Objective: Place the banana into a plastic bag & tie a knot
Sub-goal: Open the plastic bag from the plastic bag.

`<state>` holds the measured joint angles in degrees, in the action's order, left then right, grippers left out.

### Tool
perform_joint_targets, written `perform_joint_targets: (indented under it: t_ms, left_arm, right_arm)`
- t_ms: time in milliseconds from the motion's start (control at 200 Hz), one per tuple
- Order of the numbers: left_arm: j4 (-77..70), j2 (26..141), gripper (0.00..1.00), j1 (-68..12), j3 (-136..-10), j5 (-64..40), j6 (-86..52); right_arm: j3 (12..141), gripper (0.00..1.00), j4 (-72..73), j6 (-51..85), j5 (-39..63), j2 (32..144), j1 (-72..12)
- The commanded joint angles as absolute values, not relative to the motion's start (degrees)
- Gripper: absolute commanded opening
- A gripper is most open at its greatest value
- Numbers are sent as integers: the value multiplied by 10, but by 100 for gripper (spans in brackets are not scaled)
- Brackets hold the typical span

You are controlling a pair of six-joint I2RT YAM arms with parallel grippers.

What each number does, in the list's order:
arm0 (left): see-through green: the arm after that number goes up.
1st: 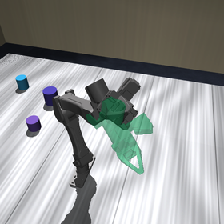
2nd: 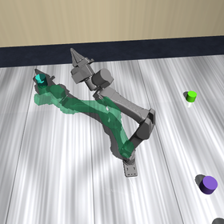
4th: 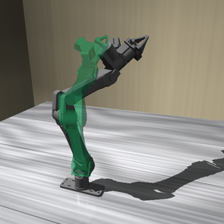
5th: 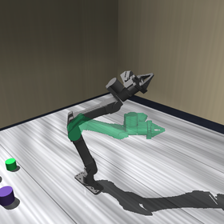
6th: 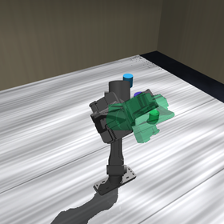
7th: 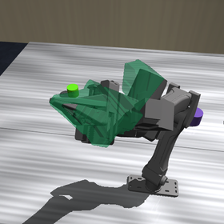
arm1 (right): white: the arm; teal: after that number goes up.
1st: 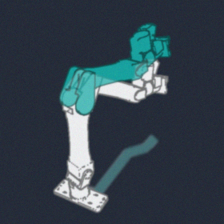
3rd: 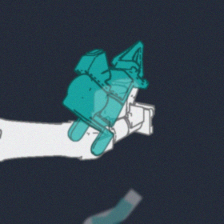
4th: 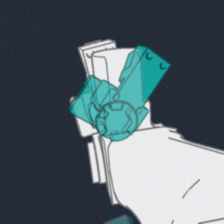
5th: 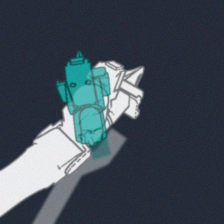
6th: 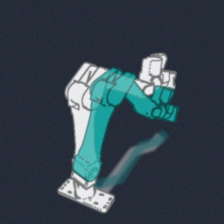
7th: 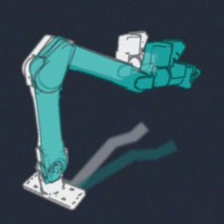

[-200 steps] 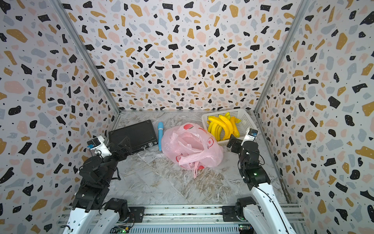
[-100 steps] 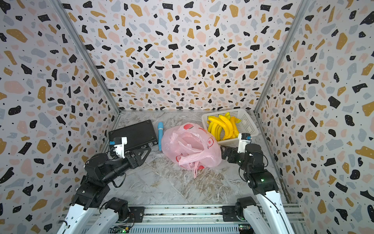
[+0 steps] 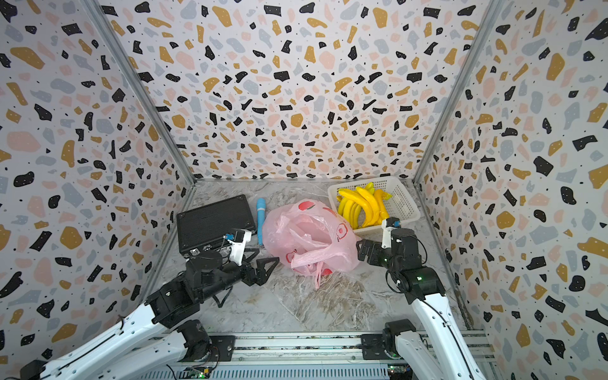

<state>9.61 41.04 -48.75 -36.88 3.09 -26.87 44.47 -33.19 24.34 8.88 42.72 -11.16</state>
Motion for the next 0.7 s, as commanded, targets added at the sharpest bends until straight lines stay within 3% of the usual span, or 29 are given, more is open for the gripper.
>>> perform_joint_targets:
  t_ms: [0,245,526,696]
  left_arm:
    - [-29,441,100,-502,-357,140,-177]
    - [-170,551,100,-504,-378,187,-59]
    - [-218,632,100,-498,-441,200,1]
    - [-218,673,84,-484,-482,169,-7]
  right_arm:
    - [470,100,-349,239,65,422,-112]
    - [472,100,-352,235,60,415,-112]
    - [478,100,-376,230,30,388,-112]
    - [480,100,-390,227,29,384,-112]
